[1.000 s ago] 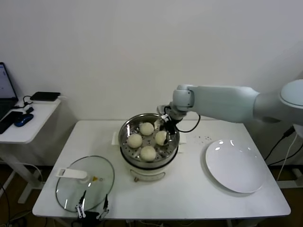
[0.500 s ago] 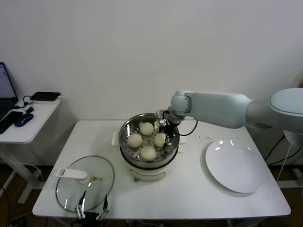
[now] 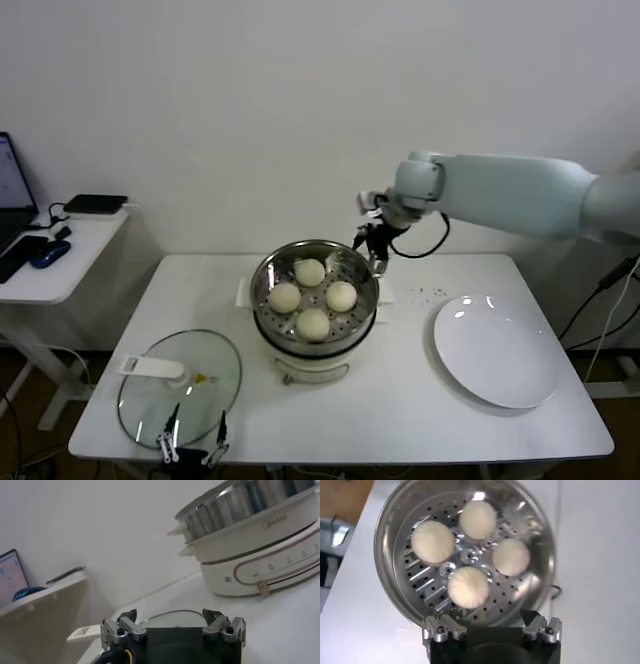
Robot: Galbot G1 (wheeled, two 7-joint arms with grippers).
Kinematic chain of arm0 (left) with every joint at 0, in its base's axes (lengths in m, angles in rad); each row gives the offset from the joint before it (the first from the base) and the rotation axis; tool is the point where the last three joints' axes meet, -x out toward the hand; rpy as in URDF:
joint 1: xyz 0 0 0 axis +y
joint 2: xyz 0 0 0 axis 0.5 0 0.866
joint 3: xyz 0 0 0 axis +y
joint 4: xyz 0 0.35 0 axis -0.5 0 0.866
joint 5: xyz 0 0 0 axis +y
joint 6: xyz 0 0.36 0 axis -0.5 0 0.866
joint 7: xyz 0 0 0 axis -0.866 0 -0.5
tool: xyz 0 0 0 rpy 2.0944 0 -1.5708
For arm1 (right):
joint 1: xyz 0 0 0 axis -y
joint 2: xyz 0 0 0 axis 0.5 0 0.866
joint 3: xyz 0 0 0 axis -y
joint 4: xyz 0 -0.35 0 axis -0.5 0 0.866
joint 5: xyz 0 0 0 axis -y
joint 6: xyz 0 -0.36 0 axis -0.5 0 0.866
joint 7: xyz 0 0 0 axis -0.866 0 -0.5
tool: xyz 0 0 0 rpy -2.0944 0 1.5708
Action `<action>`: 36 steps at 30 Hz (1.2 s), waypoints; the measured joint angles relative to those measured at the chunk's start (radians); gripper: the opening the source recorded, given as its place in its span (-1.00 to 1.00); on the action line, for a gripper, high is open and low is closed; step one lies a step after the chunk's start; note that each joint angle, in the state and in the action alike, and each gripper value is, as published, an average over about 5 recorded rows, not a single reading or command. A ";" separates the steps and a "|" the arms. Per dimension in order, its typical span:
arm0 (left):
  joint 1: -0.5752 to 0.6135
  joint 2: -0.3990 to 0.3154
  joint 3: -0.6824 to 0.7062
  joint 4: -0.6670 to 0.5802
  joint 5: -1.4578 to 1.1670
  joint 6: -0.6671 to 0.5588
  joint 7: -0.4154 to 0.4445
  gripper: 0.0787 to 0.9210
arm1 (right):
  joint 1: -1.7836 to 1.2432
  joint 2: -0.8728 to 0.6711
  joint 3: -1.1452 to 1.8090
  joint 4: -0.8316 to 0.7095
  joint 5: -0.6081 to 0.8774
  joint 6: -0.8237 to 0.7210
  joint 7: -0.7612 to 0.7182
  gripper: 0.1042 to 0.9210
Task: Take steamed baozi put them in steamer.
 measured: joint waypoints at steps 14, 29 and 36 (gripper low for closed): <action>0.011 0.000 0.002 -0.031 0.003 0.010 0.003 0.77 | -0.184 -0.371 0.285 0.222 0.040 0.032 0.274 0.76; 0.011 -0.005 0.004 -0.029 0.002 -0.001 -0.005 0.77 | -0.922 -0.749 0.955 0.463 -0.035 0.203 0.502 0.76; 0.009 -0.007 0.006 -0.029 0.000 -0.004 -0.006 0.77 | -1.379 -0.737 1.385 0.531 -0.091 0.295 0.565 0.76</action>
